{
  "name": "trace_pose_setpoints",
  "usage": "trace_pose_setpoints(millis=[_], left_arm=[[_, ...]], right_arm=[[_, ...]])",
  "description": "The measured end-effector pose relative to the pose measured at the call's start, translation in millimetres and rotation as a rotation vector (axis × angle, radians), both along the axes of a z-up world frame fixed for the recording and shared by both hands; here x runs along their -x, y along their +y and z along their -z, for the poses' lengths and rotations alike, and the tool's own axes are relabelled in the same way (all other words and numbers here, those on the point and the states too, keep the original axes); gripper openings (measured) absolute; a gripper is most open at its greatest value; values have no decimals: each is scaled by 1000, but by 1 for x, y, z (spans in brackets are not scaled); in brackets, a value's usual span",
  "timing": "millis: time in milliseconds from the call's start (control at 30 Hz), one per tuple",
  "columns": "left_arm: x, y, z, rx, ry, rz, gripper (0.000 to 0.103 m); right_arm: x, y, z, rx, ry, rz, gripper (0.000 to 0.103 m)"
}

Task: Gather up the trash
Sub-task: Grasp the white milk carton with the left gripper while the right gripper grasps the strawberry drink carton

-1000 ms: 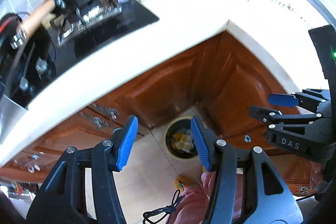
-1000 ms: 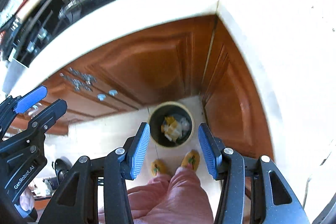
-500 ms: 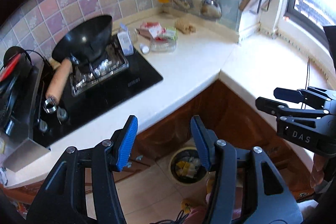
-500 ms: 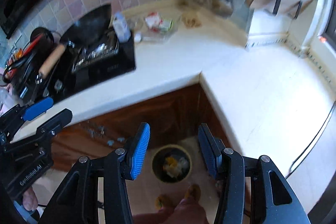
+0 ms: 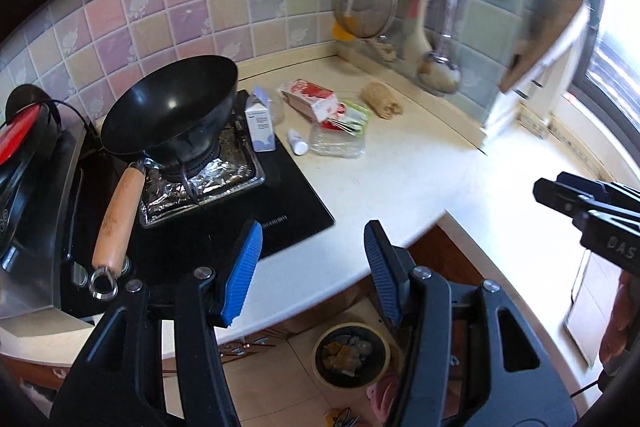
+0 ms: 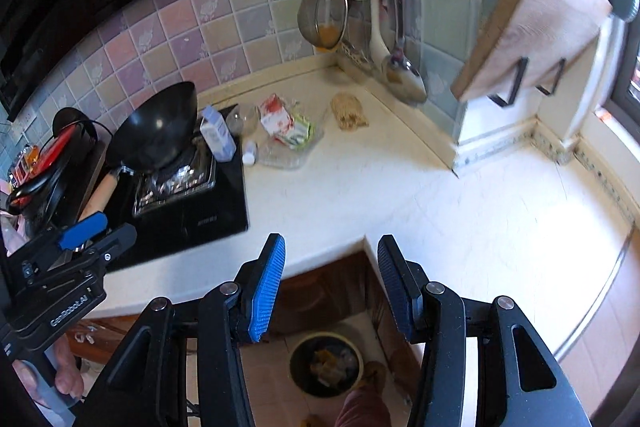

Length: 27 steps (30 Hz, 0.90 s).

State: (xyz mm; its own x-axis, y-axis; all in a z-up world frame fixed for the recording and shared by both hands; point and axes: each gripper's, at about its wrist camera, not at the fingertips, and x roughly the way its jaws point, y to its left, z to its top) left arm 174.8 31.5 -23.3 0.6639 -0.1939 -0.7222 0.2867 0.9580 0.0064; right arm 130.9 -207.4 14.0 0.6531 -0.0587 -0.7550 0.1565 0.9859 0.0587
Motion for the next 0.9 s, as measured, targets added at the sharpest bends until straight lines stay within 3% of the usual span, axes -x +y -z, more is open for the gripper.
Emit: trace_pose_setpoints(millis=[133,300,600,733,900], left_arm=[[-44,1,15,4,24,-66,50],[-106,-6,36,8,17,-165,69],[-204,-35,93,-82,-35,-340,70],[-239,-40,122,-116,-34,-415,70],[-271,-34,149,-103,-2,-478,70]], right_arm=[[-53,-7,11,-18,13,-55,49],[-125,-12,38,-27,51,-132,49],[-259,-24,102,-45,83,-261,49],[-294,-22,121,-50,71,-306,49],[-327,-17,132,-73,58,-357,49]])
